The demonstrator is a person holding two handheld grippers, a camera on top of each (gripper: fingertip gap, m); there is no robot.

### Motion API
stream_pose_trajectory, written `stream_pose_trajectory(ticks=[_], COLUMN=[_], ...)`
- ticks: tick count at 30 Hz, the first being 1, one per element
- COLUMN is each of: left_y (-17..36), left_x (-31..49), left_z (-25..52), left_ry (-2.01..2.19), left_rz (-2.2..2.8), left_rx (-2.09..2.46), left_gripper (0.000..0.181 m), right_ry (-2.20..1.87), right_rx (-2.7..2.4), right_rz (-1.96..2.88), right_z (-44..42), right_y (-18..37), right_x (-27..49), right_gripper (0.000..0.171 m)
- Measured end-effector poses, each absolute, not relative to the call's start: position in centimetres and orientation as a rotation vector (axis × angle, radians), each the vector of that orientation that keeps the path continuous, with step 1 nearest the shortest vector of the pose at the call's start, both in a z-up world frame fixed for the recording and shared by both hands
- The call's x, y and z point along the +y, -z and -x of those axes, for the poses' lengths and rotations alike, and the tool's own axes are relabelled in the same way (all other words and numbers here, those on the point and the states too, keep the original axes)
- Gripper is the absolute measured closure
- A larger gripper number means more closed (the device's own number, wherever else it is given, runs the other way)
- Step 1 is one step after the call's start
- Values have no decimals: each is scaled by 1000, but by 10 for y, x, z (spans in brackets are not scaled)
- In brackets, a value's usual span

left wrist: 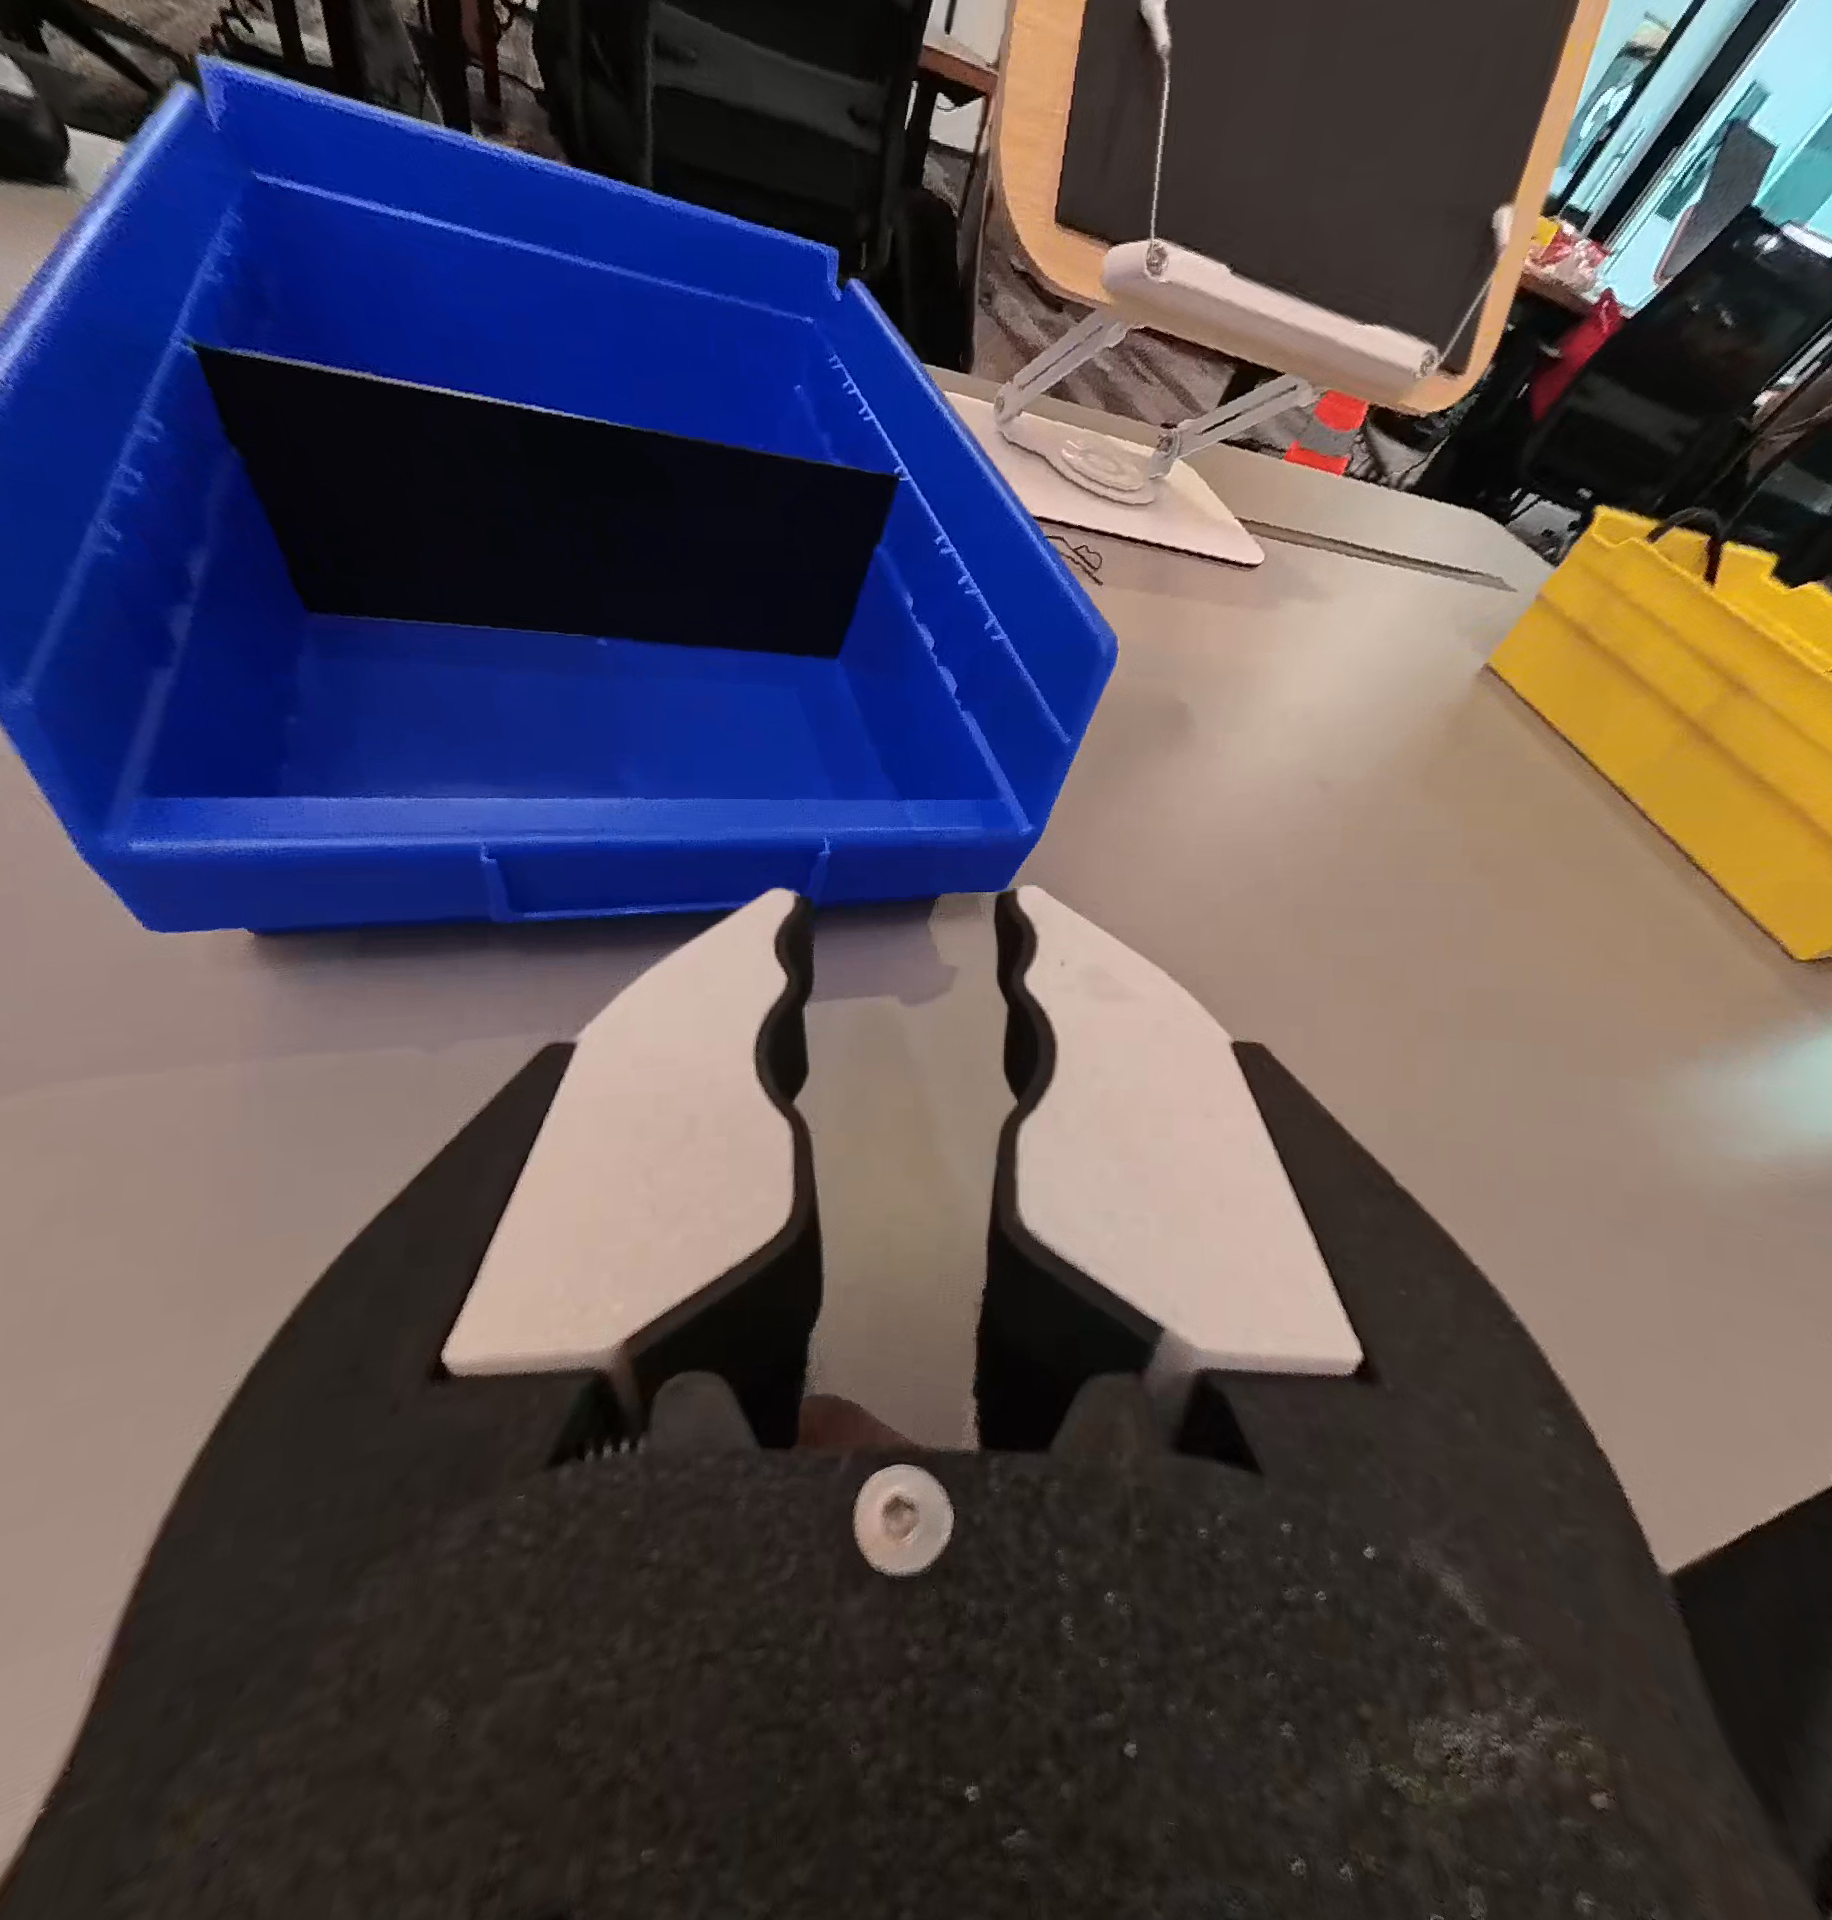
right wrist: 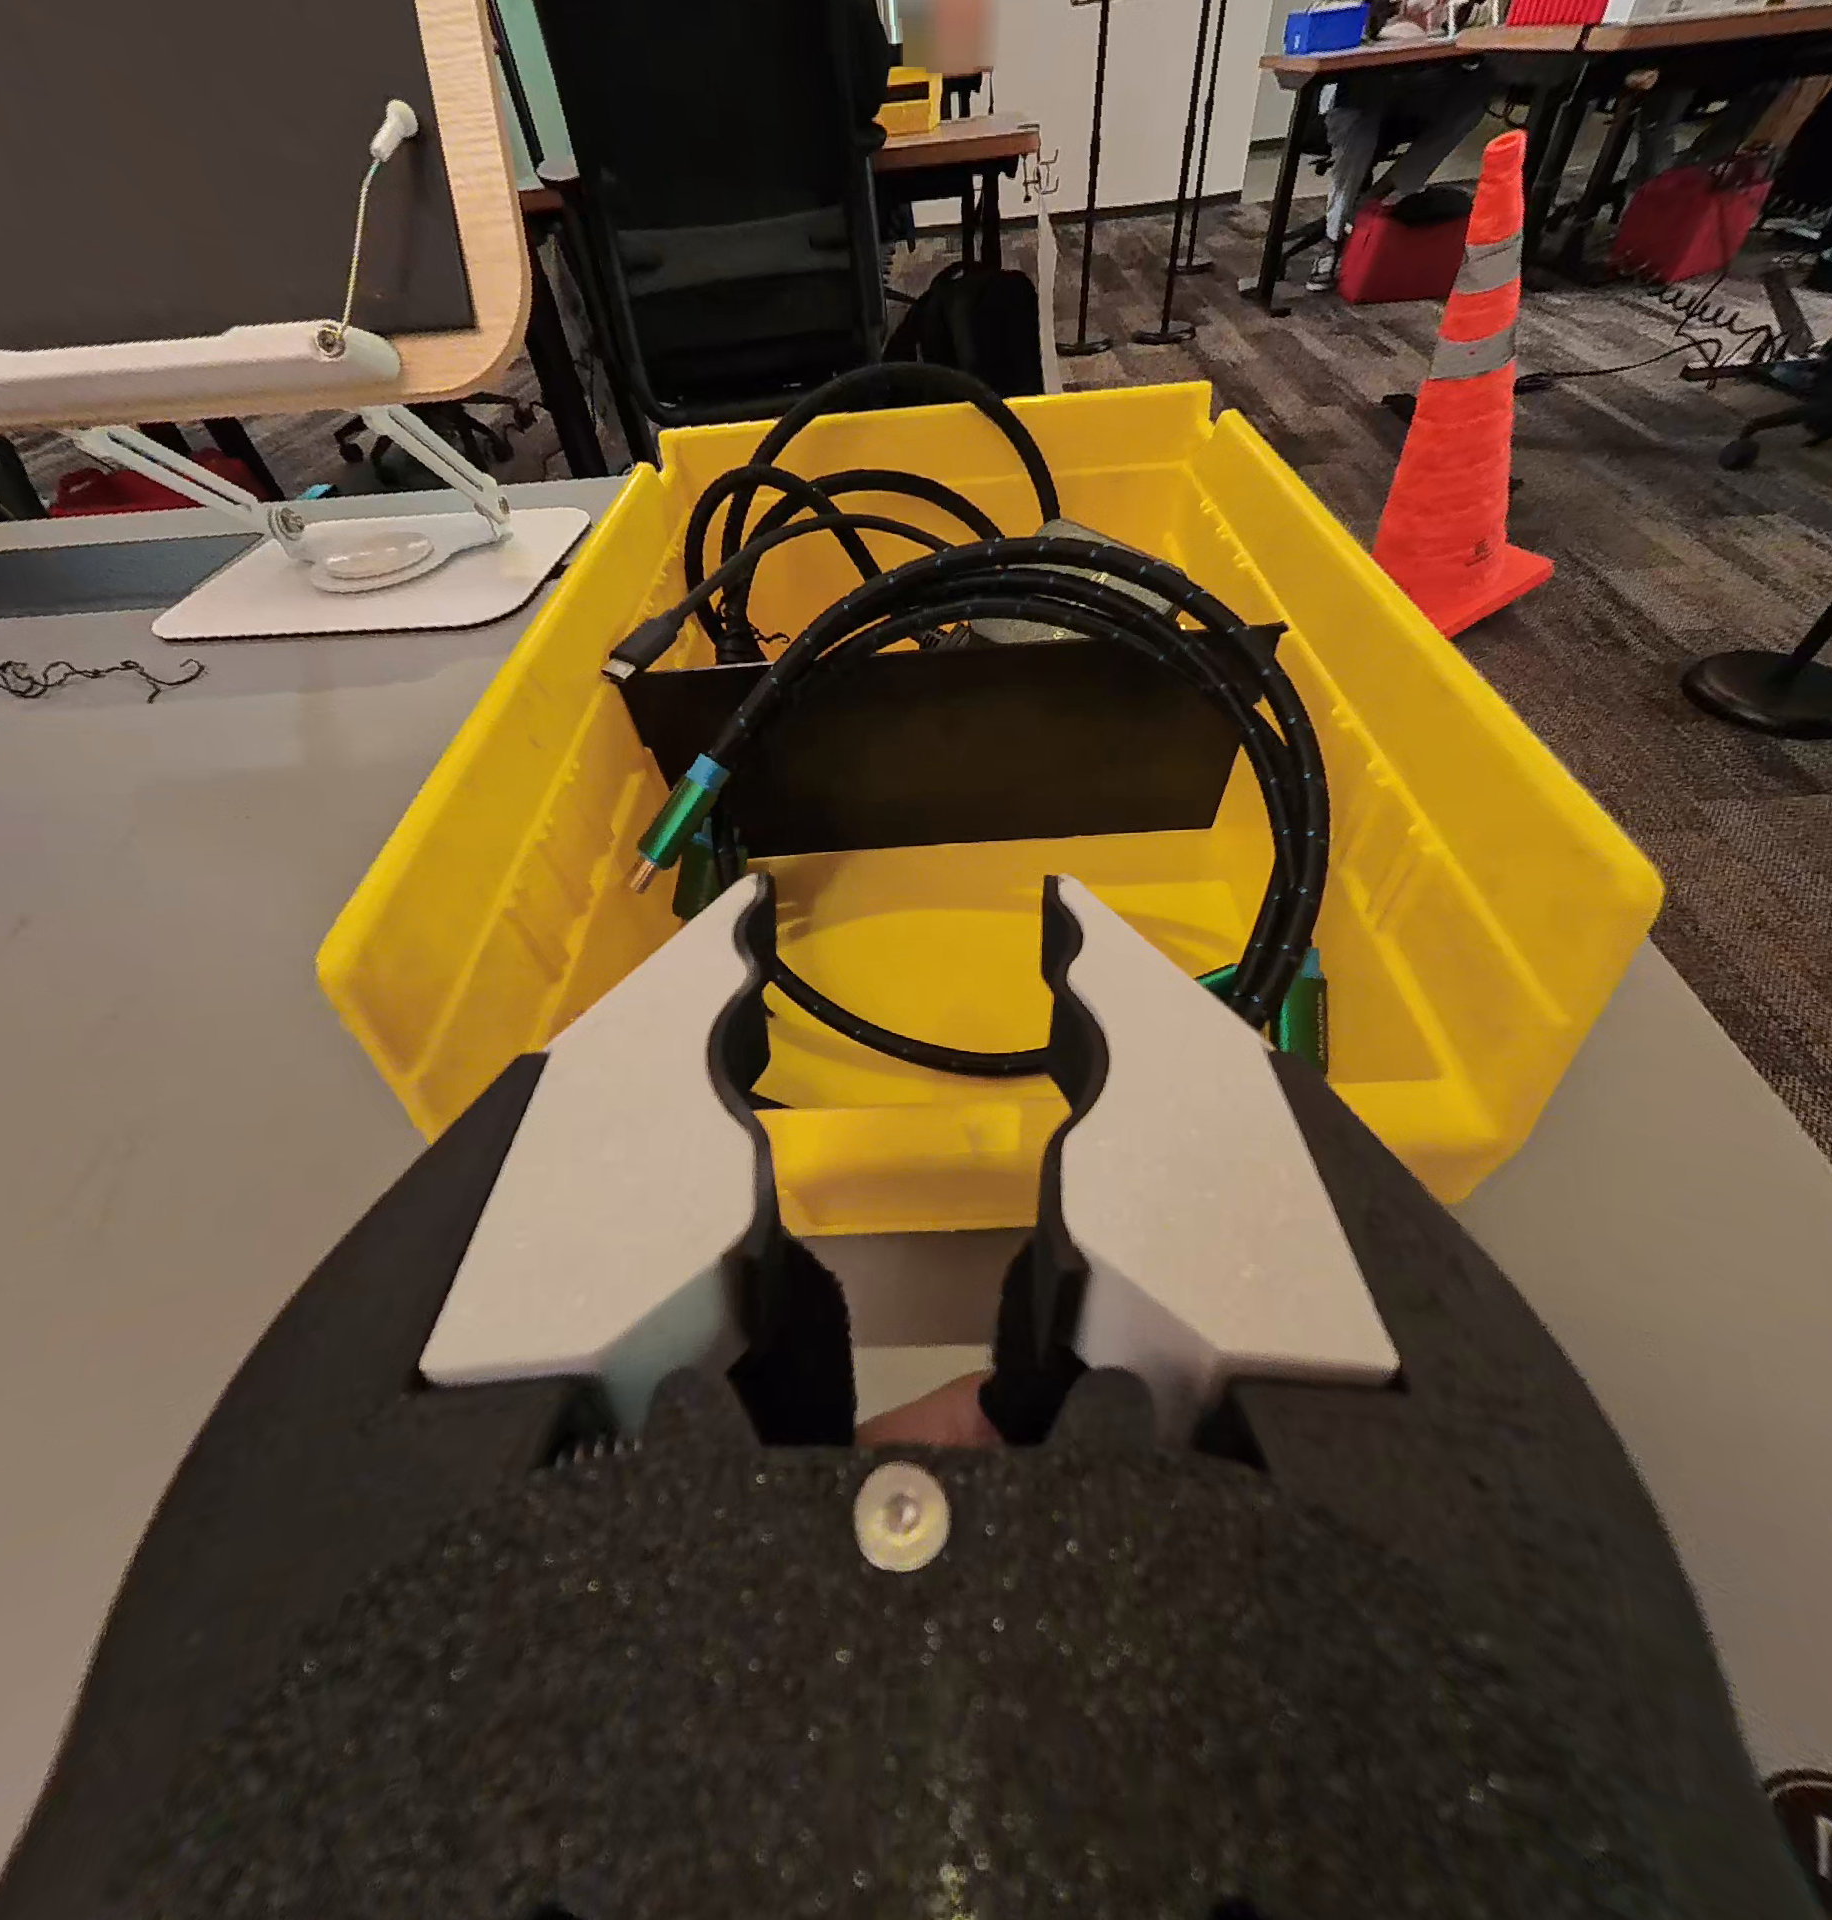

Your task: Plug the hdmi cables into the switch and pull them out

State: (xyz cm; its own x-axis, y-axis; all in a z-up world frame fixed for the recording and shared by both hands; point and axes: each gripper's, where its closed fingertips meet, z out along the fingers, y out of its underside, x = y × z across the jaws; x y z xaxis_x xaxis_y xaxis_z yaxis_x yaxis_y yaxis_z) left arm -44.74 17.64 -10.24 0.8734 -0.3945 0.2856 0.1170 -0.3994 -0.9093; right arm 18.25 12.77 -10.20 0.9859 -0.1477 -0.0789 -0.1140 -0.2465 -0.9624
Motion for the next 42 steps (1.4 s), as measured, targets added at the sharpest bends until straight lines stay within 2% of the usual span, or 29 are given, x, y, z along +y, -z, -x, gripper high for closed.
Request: stream_pose_trajectory(ticks=[6, 11, 17, 24, 26, 29, 32, 38, 42], left_y=[102, 104, 112, 114, 114, 108, 93, 84, 95], left_x=[178, 180, 175, 164, 161, 154, 132, 108, 121], left_z=[456, 447, 434, 427, 412, 371, 299, 146, 76], left_ry=[612, 635, 594, 487, 450, 376, 477, 622, 629], left_rz=[1910, 1918, 1949, 1933, 1917, 1838, 1711, 1596, 1666], left_rx=[125, 140, 236, 342, 415, 566, 691, 898, 896], left_gripper=[148, 149, 149, 147, 141, 128, 118, 116, 119], right_ry=[-6, -242, 32, -56, -143, -213, -130, 173, 202], right_rx=[109, -238, -135, -137, -282, -448, -415, -35, 212], right_rz=[1774, 1750, 1907, 1895, 1878, 1817, 1706, 1548, 1578], right_z=[-165, -81, -67, -18, 11, 46, 46, -50, -108], right_y=[89, 90, 124, 120, 121, 115, 94, 54, 63], right_x=[125, 121, 147, 161, 155, 137, 124, 90, 61], right_gripper=[121, 119, 113, 90, 90, 101, 98, 99, 102])
